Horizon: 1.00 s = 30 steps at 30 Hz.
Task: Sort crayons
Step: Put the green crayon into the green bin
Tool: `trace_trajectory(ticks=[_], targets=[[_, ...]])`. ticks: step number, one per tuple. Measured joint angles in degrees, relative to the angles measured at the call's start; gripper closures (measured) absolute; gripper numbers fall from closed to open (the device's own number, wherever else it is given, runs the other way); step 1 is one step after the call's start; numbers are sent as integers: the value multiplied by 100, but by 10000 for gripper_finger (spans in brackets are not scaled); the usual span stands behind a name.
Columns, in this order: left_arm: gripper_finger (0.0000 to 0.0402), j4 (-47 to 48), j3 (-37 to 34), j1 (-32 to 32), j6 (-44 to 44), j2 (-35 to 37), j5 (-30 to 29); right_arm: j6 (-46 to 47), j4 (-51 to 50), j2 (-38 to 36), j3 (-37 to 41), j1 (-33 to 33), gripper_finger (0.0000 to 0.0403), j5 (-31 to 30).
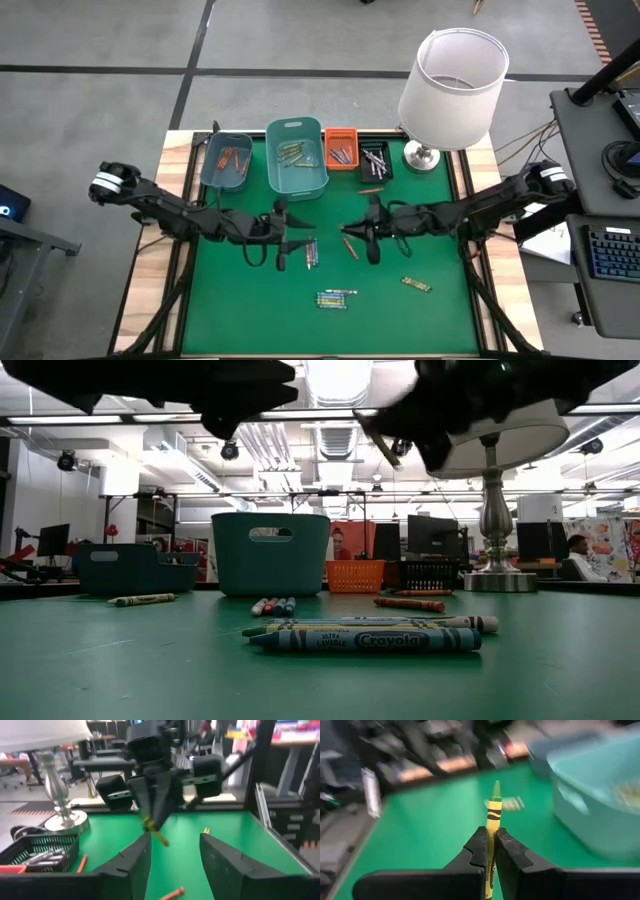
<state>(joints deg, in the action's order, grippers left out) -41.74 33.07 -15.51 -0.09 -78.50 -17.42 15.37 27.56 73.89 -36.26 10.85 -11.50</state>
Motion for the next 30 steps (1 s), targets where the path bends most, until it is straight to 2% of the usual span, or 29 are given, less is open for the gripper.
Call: trace_trajectory(ticks=[5, 9, 14, 26, 30], targets=[[226, -783, -102, 194, -19, -193, 3, -735, 1212, 309, -1, 0, 390, 205], [224, -1588, -58, 253, 84, -601, 5, -1206, 1807, 600, -37, 0, 390, 406], [228, -2279, 54, 269, 185, -1052, 276, -1313, 1766, 769, -195, -2, 390, 412], [230, -2353, 682, 304, 262, -1700, 369, -1377, 1728, 769, -220, -2, 390, 421], [250, -2330, 738, 295, 281, -1759, 353, -1390, 1728, 771, -220, 0, 390, 421]])
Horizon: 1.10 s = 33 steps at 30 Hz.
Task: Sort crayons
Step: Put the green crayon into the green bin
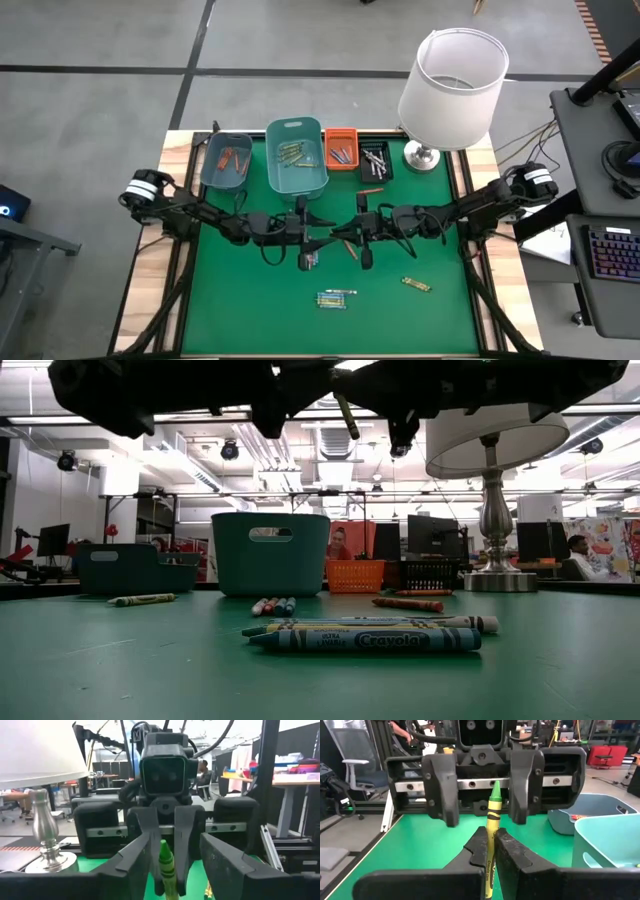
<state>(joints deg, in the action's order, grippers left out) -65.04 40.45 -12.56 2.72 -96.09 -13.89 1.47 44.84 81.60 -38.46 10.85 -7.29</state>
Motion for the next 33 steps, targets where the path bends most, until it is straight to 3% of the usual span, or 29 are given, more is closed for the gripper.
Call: trace_trajectory(ticks=[9, 12, 17, 22, 29, 33], targets=[[391, -15, -2, 9, -7, 2, -207, 40, -3, -2, -1, -2, 389, -36], [386, -15, -4, 9, -3, 12, -205, 108, -29, -2, -38, -2, 375, -37], [397, -13, -4, 7, 0, 15, -208, 150, -43, -46, -77, -4, 318, -65], [397, 78, -4, 27, 0, 88, -244, 150, -588, -225, -213, 0, 264, -573], [400, 1070, -7, 339, 4, 582, -241, 243, -1983, -624, -551, 0, 223, -1349], [401, 1968, -9, 702, 180, 1039, -554, 301, -2349, -796, -653, -2, 219, -1635]])
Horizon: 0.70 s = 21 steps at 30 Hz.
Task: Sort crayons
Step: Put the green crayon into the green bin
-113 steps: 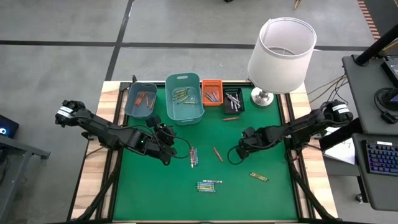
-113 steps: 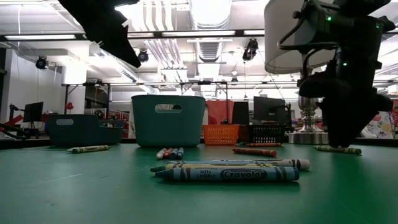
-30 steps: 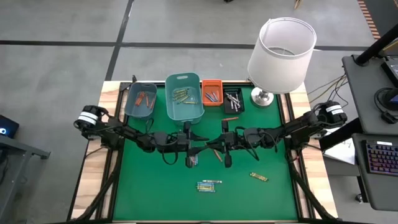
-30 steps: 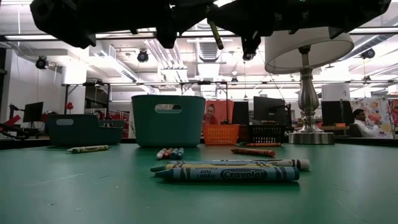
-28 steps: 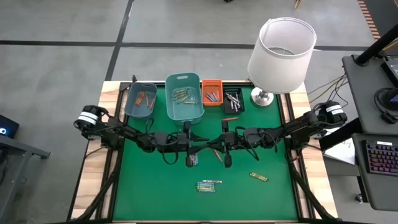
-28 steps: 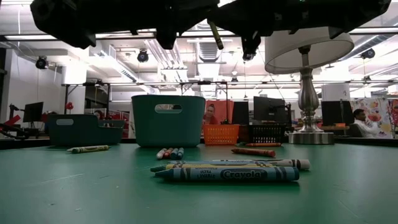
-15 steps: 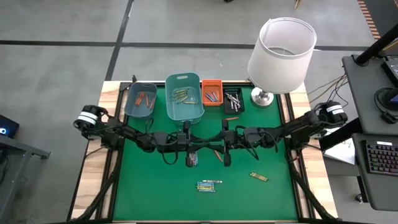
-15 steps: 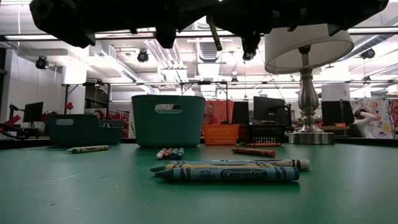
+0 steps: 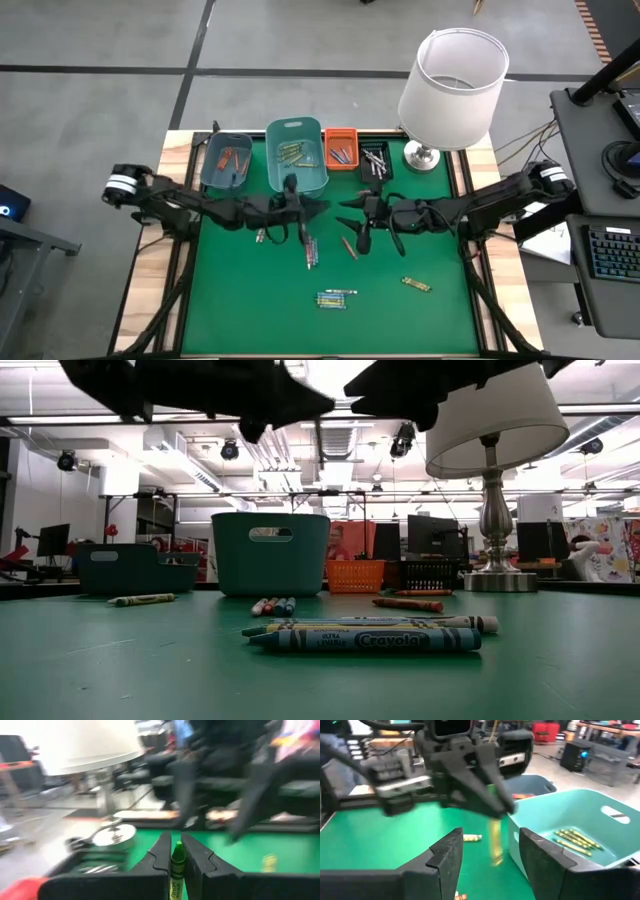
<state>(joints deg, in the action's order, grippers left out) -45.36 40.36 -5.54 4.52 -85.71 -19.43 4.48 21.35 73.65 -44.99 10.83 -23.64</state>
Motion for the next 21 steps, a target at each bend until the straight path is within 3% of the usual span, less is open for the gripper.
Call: trace_trajectory(ticks=[5, 11, 17, 21], targets=[[401, 1215, 0, 762, 426, 739, -515, 147, -200, -133, 0, 2, 219, -199], [401, 2280, 2, 2341, 356, 1194, -515, 152, -196, -127, 0, 0, 219, -201], [401, 3192, 26, 3382, -862, 944, 517, 152, -217, -120, 0, -35, 219, -205], [394, 4039, 346, 3405, -969, 737, 427, 152, -242, -120, 2, -85, 218, -211]])
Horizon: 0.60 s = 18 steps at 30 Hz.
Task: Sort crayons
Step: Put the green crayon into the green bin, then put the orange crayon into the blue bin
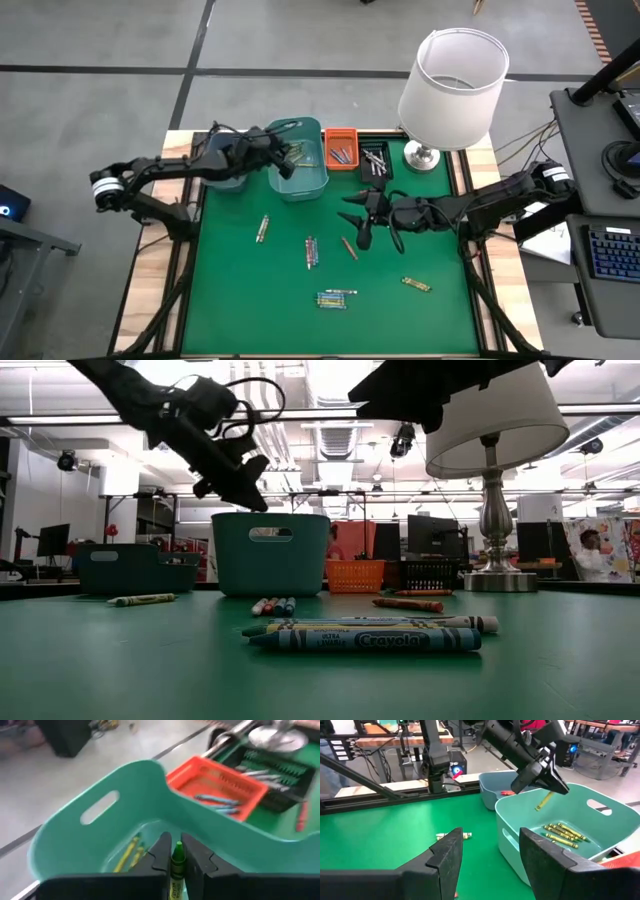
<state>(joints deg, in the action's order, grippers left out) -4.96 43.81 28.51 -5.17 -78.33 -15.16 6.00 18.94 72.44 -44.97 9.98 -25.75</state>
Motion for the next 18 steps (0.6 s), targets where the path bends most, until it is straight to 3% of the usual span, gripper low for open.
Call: trace_trajectory(ticks=[5, 18], targets=[[365, 663, 420, 9, 35, -168, -374, 108, -121, 0, 0, -179, 218, -11], [331, 752, 527, -90, 177, -187, -380, 1610, -1152, 4, 4, -313, 218, 156]])
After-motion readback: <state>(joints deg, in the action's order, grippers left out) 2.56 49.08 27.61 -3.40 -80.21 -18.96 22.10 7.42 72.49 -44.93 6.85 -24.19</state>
